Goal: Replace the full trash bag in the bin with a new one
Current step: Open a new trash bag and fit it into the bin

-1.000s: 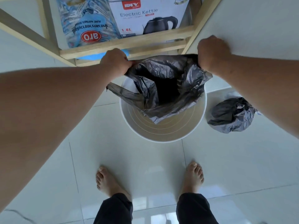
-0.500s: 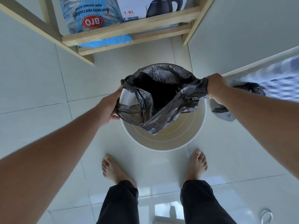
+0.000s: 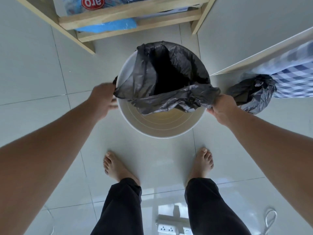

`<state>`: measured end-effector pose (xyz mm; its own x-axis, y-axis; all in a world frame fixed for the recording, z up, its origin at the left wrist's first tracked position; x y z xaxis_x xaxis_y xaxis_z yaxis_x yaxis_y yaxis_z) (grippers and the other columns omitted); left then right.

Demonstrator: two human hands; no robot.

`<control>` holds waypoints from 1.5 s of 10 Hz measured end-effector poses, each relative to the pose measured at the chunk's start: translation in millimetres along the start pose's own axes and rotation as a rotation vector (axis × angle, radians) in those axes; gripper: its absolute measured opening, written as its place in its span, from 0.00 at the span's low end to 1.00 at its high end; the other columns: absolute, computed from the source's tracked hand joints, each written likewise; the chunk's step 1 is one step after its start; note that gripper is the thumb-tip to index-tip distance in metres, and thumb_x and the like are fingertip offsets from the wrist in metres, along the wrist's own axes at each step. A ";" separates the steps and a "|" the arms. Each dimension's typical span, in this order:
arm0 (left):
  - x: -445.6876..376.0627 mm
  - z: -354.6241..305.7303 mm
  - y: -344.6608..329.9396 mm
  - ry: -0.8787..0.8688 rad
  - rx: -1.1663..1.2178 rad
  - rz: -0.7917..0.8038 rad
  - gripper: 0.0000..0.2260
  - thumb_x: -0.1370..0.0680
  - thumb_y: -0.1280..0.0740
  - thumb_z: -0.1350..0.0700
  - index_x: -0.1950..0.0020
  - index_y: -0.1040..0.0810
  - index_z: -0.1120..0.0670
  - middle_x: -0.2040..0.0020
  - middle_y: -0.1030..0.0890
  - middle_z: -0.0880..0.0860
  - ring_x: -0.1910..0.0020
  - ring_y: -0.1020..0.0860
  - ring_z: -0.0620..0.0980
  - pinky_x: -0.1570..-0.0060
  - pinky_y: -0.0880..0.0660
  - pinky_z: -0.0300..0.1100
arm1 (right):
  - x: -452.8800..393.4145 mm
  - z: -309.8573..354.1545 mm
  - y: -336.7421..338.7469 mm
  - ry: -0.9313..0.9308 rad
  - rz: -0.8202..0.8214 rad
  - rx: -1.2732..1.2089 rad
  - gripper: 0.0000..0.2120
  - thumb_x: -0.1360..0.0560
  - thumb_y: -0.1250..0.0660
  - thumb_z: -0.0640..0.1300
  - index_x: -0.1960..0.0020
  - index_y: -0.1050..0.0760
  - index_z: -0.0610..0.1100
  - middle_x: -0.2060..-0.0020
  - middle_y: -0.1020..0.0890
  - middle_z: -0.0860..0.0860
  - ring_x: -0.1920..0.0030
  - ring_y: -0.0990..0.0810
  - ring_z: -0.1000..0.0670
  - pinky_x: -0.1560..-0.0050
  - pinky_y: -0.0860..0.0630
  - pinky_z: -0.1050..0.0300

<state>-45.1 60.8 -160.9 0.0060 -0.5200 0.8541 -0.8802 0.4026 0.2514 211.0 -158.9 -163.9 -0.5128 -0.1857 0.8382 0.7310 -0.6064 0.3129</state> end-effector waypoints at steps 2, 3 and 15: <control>9.8 45.1 21.0 0.100 -0.036 0.034 0.08 0.19 0.39 0.65 0.52 0.19 0.61 0.63 0.14 0.55 0.67 0.15 0.50 0.67 0.16 0.45 | 4.1 -12.1 0.2 0.172 0.012 0.276 0.13 0.31 0.38 0.34 0.51 0.18 0.35 0.61 0.21 0.39 0.59 0.18 0.40 0.60 0.26 0.56; -1.0 49.8 16.9 0.130 0.209 -0.016 0.12 0.18 0.43 0.67 0.55 0.21 0.61 0.70 0.15 0.53 0.71 0.16 0.47 0.72 0.18 0.42 | 1.0 -12.7 -0.2 0.419 -0.042 0.610 0.11 0.32 0.35 0.32 0.57 0.19 0.45 0.64 0.18 0.46 0.60 0.21 0.50 0.60 0.30 0.58; 33.8 63.0 -55.1 0.197 0.389 0.178 0.12 0.18 0.39 0.55 0.60 0.24 0.52 0.72 0.22 0.49 0.77 0.28 0.44 0.75 0.31 0.35 | 61.5 -92.2 46.5 0.888 0.043 0.915 0.07 0.29 0.24 0.41 0.62 0.20 0.41 0.65 0.22 0.49 0.65 0.23 0.49 0.66 0.30 0.62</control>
<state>-26.4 -26.4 -174.6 -0.1043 -0.3000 0.9482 -0.9879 0.1412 -0.0640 172.0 -269.8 -138.9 -0.3460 -0.8575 0.3807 0.6154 0.0989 0.7820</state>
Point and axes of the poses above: each hand's wrist, its own x-axis away from the middle knuckle, its own y-axis out of the back of the hand, z = x × y, the point moved 1 cm from there along -x, towards the middle knuckle
